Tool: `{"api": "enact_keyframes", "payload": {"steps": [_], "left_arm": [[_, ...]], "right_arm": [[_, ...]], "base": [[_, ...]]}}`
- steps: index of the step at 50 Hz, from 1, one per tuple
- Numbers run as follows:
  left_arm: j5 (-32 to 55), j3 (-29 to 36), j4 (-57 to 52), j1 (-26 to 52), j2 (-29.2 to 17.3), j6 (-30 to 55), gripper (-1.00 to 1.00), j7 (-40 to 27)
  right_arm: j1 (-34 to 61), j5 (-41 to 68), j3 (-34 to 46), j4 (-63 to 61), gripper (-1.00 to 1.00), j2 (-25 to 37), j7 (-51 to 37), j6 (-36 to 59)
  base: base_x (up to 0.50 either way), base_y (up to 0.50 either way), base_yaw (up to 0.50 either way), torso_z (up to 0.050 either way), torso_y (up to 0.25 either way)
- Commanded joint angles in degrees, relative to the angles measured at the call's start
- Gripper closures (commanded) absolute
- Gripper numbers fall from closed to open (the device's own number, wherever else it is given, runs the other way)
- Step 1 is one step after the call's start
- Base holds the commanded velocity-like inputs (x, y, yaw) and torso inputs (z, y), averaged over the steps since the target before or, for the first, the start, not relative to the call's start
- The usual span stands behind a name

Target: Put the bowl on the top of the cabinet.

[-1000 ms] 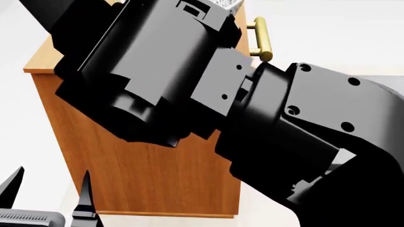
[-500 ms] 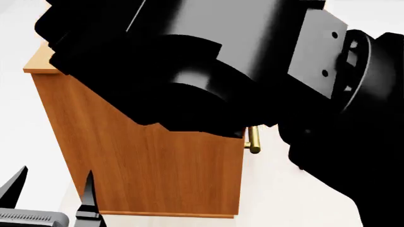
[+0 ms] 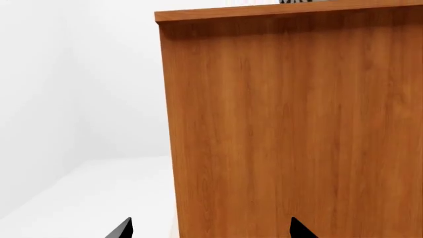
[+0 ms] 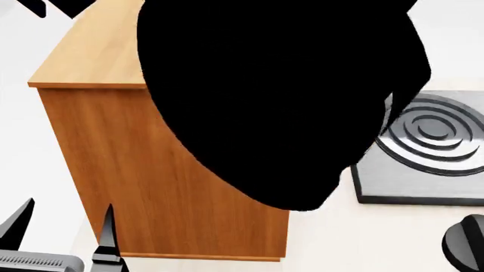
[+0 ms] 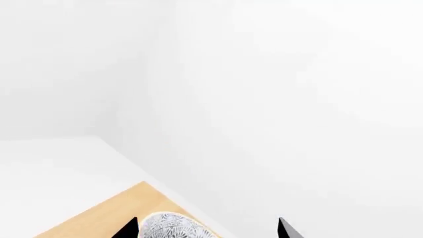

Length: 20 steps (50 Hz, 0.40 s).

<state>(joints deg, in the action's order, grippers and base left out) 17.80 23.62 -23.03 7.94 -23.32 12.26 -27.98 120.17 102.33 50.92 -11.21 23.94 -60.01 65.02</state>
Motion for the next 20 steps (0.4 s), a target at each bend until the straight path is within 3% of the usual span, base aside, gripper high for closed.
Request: {"api": "enact_keyframes", "payload": {"steps": [1, 10, 20], "left_arm": [[-0.12, 0.19, -0.06, 0.13, -0.04, 0.05, -1.00, -0.19], [-0.46, 0.76, 0.47, 0.61, 0.30, 0.16, -1.00, -0.21], [-0.47, 0.91, 0.15, 0.75, 0.29, 0.60, -1.00, -0.51]], "right_arm": [[-1.21, 6.26, -3.27, -10.26, -1.00, 7.81, -8.47, -1.39], [-8.74, 8.29, -6.13, -25.58, -1.00, 16.38, -12.82, -4.78], [-25.75, -4.72, -7.99, -29.11, -1.00, 24.75, -4.86, -8.93]], "base": [[0.00, 0.00, 0.00, 0.000, 0.000], [0.00, 0.00, 0.00, 0.000, 0.000], [0.00, 0.00, 0.00, 0.000, 0.000]]}}
